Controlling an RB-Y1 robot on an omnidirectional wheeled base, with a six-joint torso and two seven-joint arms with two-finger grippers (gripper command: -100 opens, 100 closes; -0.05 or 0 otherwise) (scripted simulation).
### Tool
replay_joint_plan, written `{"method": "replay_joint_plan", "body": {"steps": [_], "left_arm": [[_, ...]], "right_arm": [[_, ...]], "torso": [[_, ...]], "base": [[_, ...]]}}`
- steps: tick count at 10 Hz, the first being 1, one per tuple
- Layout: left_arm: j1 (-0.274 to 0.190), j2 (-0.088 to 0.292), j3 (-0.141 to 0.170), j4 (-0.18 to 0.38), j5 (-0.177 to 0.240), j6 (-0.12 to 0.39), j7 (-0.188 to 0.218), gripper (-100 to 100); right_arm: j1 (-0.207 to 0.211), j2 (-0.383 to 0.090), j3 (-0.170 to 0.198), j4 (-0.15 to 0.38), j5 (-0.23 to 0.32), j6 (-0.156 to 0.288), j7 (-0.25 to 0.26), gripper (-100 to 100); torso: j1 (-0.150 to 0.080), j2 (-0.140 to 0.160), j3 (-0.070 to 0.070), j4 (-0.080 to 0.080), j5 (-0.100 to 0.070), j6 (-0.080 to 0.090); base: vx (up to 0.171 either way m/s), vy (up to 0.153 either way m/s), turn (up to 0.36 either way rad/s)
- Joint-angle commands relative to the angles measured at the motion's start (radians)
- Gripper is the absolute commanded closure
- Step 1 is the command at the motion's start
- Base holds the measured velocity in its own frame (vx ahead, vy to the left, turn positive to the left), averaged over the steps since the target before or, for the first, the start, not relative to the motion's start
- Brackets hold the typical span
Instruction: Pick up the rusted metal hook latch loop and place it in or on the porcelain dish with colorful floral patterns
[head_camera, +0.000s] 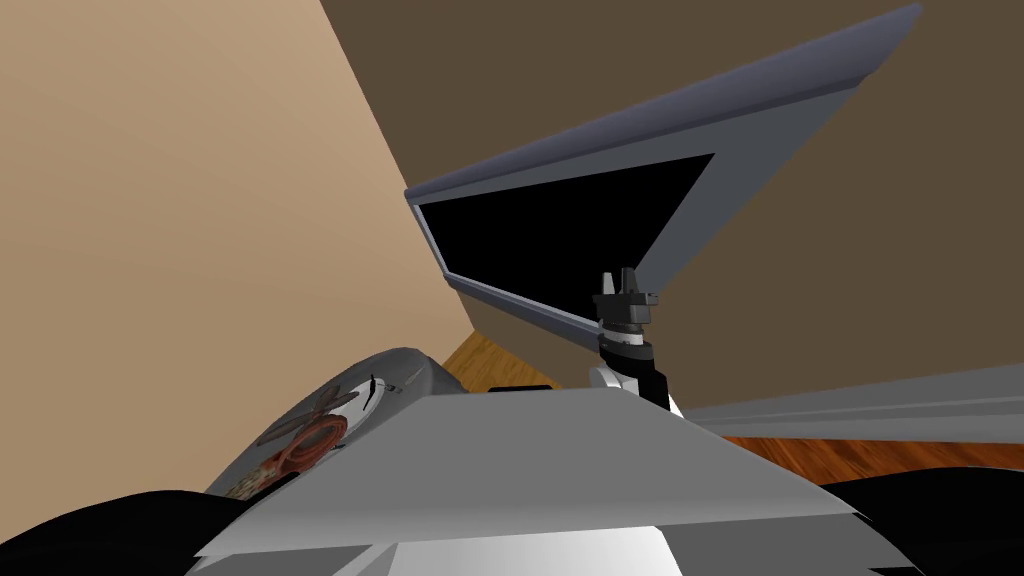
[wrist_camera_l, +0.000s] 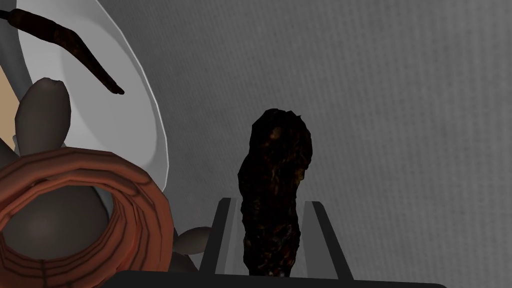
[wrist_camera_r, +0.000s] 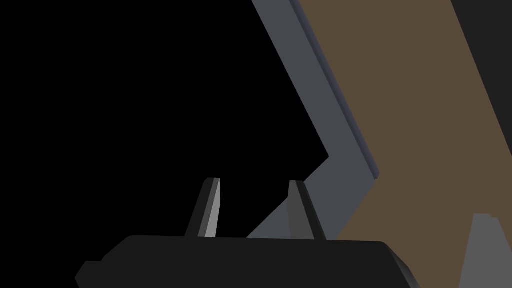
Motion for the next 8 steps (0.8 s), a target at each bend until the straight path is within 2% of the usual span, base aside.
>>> {"method": "replay_joint_plan", "body": {"steps": [1, 2, 3, 4, 5, 8], "left_arm": [[0.021, 0.006, 0.009, -0.034, 0.015, 0.021, 0.000, 100], [0.030, 0.008, 0.013, -0.050, 0.021, 0.032, 0.001, 100], [0.019, 0.007, 0.010, -0.034, 0.015, 0.022, 0.001, 100], [0.020, 0.008, 0.010, -0.035, 0.016, 0.024, 0.001, 0], [0.020, 0.027, 0.049, -0.022, 0.010, 0.025, 0.005, 100], [0.020, 0.060, 0.108, 0.000, 0.005, 0.029, 0.011, 100]], "right_arm": [[0.000, 0.000, 0.000, 0.000, 0.000, 0.000, 0.000, 0], [0.000, 0.000, 0.000, 0.000, 0.000, 0.000, 0.000, 0], [0.000, 0.000, 0.000, 0.000, 0.000, 0.000, 0.000, 0], [0.000, 0.000, 0.000, 0.000, 0.000, 0.000, 0.000, 0], [0.000, 0.000, 0.000, 0.000, 0.000, 0.000, 0.000, 0], [0.000, 0.000, 0.000, 0.000, 0.000, 0.000, 0.000, 0]], "torso": [[0.000, 0.000, 0.000, 0.000, 0.000, 0.000], [-0.002, 0.001, 0.000, 0.000, -0.001, 0.000], [-0.004, 0.002, 0.001, 0.000, -0.001, 0.000], [-0.003, 0.001, 0.001, 0.000, -0.001, 0.000], [-0.001, 0.001, 0.000, 0.000, 0.000, 0.000], [-0.008, 0.006, 0.003, 0.001, -0.003, -0.001]], "base": [[-0.012, -0.035, -0.011], [-0.022, -0.058, -0.004], [-0.011, -0.027, 0.005], [-0.002, -0.006, 0.002], [-0.049, -0.069, -0.054], [-0.068, -0.103, -0.035]]}}
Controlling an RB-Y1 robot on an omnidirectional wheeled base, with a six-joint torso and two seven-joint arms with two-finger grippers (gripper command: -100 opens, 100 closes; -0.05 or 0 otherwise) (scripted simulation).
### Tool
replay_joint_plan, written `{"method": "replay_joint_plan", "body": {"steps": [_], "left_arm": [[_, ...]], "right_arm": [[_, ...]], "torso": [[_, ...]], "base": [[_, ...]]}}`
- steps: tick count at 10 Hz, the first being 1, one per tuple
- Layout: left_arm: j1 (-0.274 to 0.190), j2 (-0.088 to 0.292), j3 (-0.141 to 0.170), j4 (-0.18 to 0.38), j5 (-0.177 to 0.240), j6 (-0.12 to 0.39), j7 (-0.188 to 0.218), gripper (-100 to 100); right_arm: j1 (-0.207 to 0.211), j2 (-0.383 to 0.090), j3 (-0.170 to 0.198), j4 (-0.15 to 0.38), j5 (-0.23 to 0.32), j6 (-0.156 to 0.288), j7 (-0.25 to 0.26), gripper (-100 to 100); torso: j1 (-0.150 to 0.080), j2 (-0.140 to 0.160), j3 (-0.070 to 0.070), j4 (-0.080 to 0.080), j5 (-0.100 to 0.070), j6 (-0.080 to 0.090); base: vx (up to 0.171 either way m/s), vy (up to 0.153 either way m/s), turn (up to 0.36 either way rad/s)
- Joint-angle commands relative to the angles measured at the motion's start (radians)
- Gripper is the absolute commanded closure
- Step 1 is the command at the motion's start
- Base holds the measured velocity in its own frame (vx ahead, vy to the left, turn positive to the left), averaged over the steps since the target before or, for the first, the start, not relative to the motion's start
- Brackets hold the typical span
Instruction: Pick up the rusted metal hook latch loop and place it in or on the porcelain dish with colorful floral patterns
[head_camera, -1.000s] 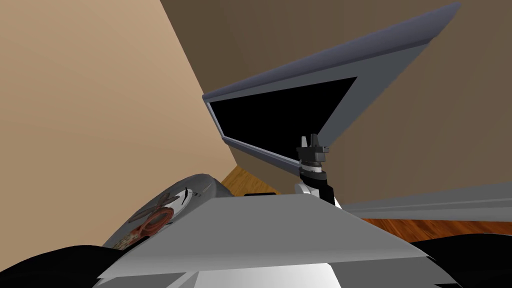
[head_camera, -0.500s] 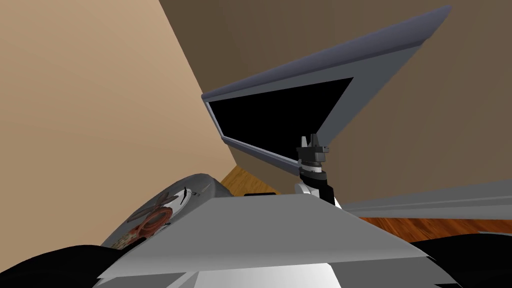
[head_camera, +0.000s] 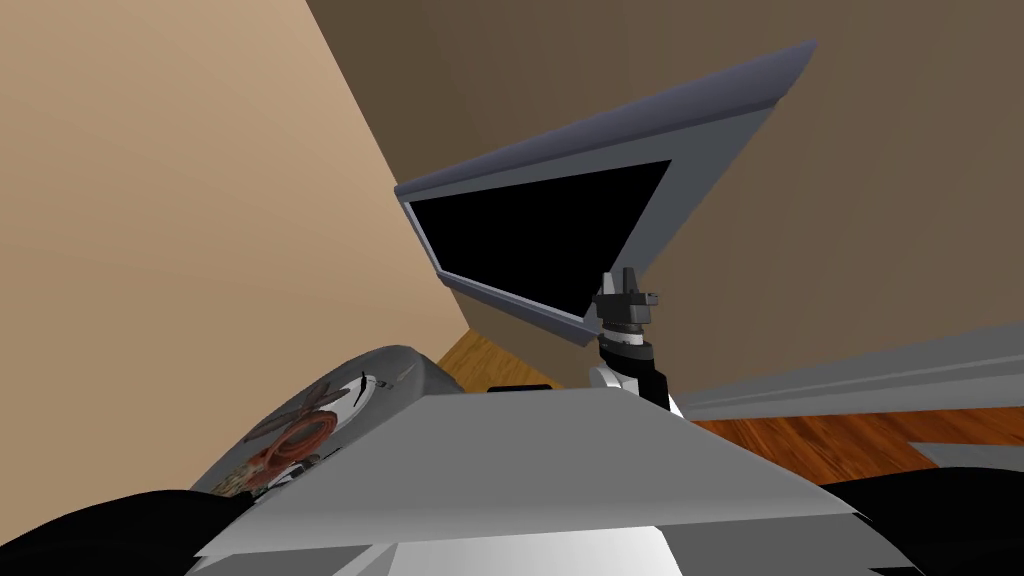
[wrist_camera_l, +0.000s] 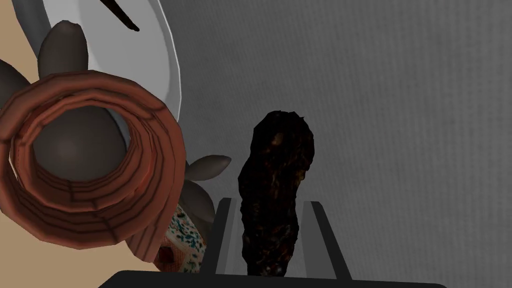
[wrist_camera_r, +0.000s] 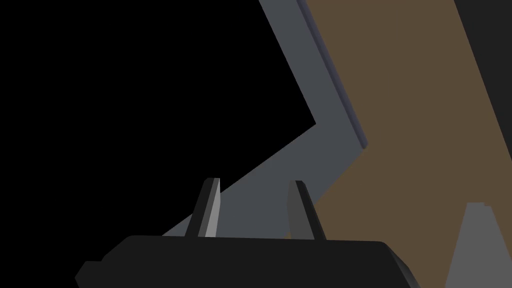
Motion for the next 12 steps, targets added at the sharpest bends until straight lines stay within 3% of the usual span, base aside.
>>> {"method": "replay_joint_plan", "body": {"steps": [1, 7, 12], "left_arm": [[0.000, 0.019, 0.036, 0.017, -0.002, -0.002, 0.003, 100], [0.007, 0.102, 0.178, 0.082, 0.000, 0.015, 0.015, 100], [0.020, 0.165, 0.277, 0.146, 0.017, 0.035, 0.020, 100]], "right_arm": [[0.000, 0.000, 0.000, 0.000, 0.000, 0.000, 0.000, 0], [0.000, 0.000, 0.000, 0.000, 0.000, 0.000, 0.000, 0], [0.000, 0.000, 0.000, 0.000, 0.000, 0.000, 0.000, 0]], "torso": [[0.000, 0.000, 0.000, 0.000, 0.000, 0.000], [-0.001, 0.002, 0.001, 0.001, -0.001, 0.000], [0.003, 0.002, 0.001, 0.001, 0.000, 0.000]], "base": [[-0.077, -0.091, -0.051], [-0.075, -0.088, -0.055], [-0.066, -0.045, -0.047]]}}
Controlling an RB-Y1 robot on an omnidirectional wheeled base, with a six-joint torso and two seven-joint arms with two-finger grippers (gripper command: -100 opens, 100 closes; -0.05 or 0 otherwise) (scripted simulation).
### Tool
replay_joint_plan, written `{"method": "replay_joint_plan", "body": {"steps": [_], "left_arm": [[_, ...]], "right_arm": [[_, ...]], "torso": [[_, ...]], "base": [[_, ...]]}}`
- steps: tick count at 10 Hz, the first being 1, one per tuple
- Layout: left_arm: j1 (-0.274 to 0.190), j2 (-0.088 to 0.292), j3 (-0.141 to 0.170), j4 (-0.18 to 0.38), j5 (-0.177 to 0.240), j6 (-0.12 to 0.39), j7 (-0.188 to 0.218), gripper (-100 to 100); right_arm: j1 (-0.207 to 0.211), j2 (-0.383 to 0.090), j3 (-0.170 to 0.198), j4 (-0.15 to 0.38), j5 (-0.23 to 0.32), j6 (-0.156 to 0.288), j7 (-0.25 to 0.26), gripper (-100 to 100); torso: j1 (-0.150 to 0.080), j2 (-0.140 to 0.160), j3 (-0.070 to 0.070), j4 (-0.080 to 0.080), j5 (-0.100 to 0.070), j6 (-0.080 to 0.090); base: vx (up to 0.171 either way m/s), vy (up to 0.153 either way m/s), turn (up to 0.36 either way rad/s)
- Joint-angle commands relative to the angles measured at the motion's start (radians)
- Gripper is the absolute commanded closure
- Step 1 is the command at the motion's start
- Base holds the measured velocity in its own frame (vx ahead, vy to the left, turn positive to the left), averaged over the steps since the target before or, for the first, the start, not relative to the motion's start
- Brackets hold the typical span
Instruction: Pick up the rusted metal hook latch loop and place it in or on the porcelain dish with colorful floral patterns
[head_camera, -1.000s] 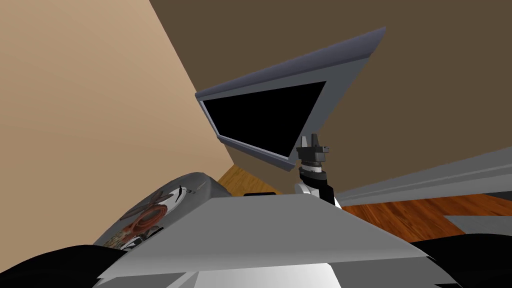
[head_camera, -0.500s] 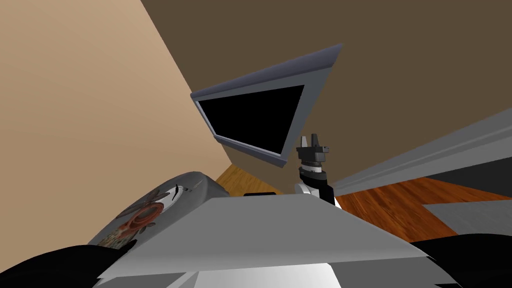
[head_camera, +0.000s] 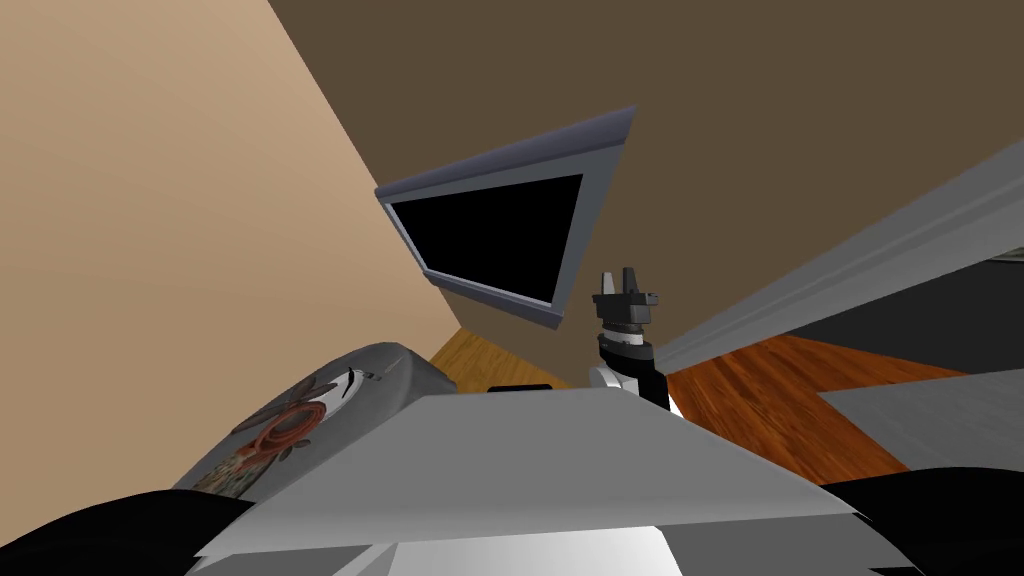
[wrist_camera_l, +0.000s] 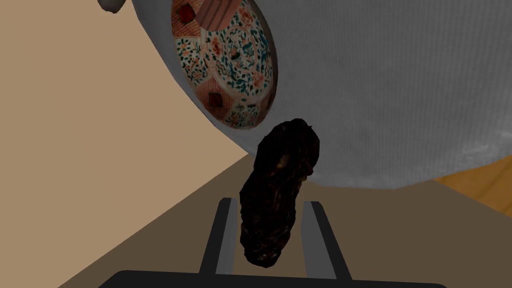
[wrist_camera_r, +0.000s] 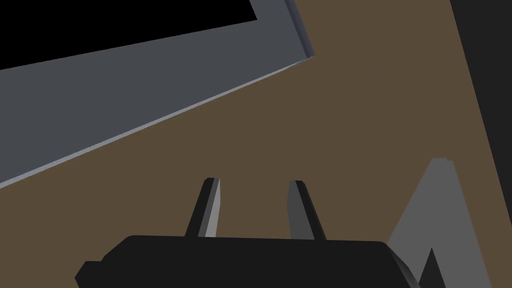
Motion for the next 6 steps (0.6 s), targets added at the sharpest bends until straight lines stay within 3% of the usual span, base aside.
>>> {"method": "replay_joint_plan", "body": {"steps": [1, 2, 6], "left_arm": [[0.013, 0.021, 0.028, 0.021, 0.020, 0.015, 0.000, 100], [0.026, 0.041, 0.036, 0.045, 0.054, 0.034, -0.004, 100], [0.047, 0.071, 0.026, 0.075, 0.125, 0.070, -0.016, 100]], "right_arm": [[0.000, 0.000, 0.000, 0.000, 0.000, 0.000, 0.000, 0], [0.000, 0.000, 0.000, 0.000, 0.000, 0.000, 0.000, 0], [0.000, 0.000, 0.000, 0.000, 0.000, 0.000, 0.000, 0]], "torso": [[0.000, 0.000, 0.000, 0.000, 0.000, 0.000], [0.002, 0.000, 0.000, 0.000, 0.000, 0.000], [0.014, -0.005, -0.003, -0.001, 0.004, 0.002]], "base": [[-0.065, 0.011, -0.063], [-0.066, 0.084, -0.121], [-0.029, 0.127, -0.108]]}}
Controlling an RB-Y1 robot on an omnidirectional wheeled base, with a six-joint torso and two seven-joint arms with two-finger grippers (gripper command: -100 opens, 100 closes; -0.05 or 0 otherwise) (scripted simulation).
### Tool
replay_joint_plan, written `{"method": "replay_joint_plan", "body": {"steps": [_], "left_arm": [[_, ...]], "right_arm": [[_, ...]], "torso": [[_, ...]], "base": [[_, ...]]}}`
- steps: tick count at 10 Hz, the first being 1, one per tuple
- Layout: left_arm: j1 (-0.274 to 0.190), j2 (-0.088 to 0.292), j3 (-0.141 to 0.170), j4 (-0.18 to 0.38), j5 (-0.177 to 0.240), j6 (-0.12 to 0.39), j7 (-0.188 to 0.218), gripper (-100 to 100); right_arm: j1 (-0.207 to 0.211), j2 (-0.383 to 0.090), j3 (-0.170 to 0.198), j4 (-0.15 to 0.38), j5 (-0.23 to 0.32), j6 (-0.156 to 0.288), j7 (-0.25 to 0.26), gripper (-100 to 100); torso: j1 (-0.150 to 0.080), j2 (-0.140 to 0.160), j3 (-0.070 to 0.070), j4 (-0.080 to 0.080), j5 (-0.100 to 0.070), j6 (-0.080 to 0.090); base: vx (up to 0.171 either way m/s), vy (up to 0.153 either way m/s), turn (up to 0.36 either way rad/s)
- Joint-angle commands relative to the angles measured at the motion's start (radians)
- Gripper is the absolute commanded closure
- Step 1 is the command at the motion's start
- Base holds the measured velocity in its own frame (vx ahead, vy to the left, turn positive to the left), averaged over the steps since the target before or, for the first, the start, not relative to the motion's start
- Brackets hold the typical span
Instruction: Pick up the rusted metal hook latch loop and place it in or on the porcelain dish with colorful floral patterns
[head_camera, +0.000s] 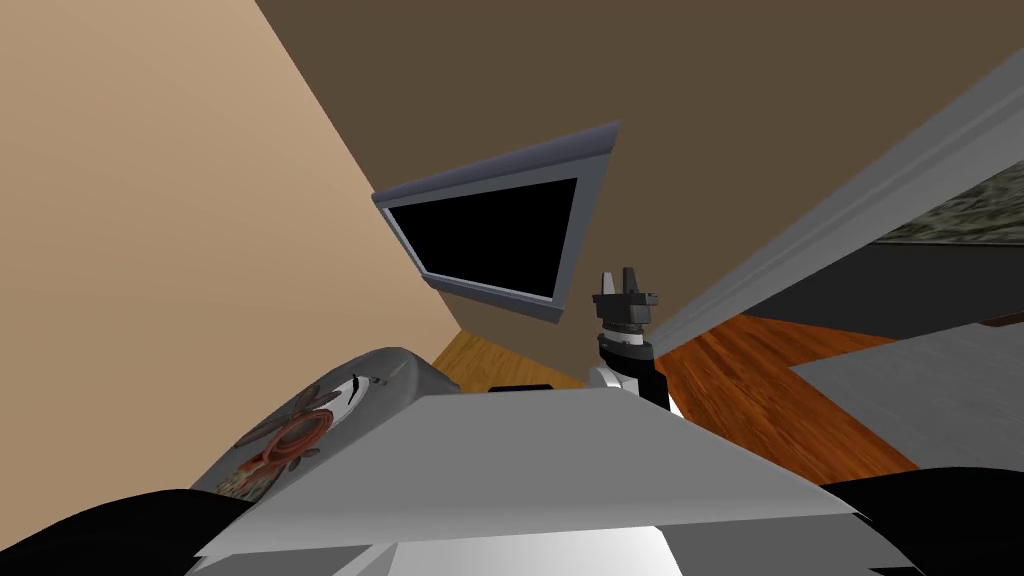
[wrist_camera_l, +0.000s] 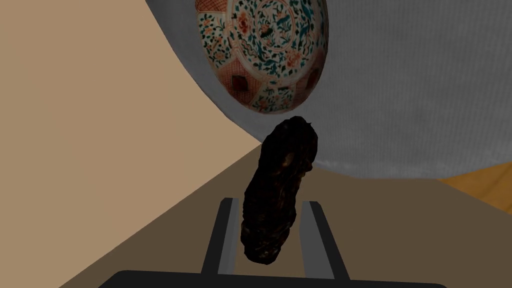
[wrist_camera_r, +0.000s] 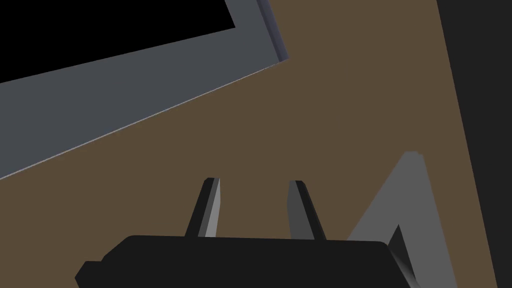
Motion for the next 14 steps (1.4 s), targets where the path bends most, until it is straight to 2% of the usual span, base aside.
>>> {"method": "replay_joint_plan", "body": {"steps": [1, 11, 12, 13, 14], "left_arm": [[0.009, 0.013, -0.008, 0.013, 0.034, 0.017, -0.007, 100], [0.056, 0.091, -0.080, 0.080, 0.259, 0.127, -0.047, 100], [0.057, 0.094, -0.085, 0.082, 0.269, 0.132, -0.049, 100], [0.058, 0.091, -0.079, 0.073, 0.259, 0.130, -0.044, 100], [0.058, 0.092, -0.080, 0.073, 0.261, 0.131, -0.044, -100]], "right_arm": [[0.000, 0.000, 0.000, 0.000, 0.000, 0.000, 0.000, 0], [0.000, 0.000, 0.000, 0.000, 0.000, 0.000, 0.000, 0], [0.000, 0.000, 0.000, 0.000, 0.000, 0.000, 0.000, 0], [0.000, 0.000, 0.000, 0.000, 0.000, 0.000, 0.000, 0], [0.000, 0.000, 0.000, 0.000, 0.000, 0.000, 0.000, 0]], "torso": [[0.000, 0.000, 0.000, 0.000, 0.000, 0.000], [-0.001, -0.002, -0.001, -0.001, 0.000, 0.000], [-0.001, -0.002, -0.002, -0.001, 0.000, 0.001], [-0.001, -0.002, -0.002, -0.001, 0.000, 0.000], [-0.005, -0.003, -0.003, -0.002, 0.000, -0.001]], "base": [[-0.038, 0.111, -0.155], [-0.047, 0.119, -0.143], [-0.041, 0.110, -0.125], [-0.014, 0.047, -0.032], [-0.002, 0.011, 0.000]]}}
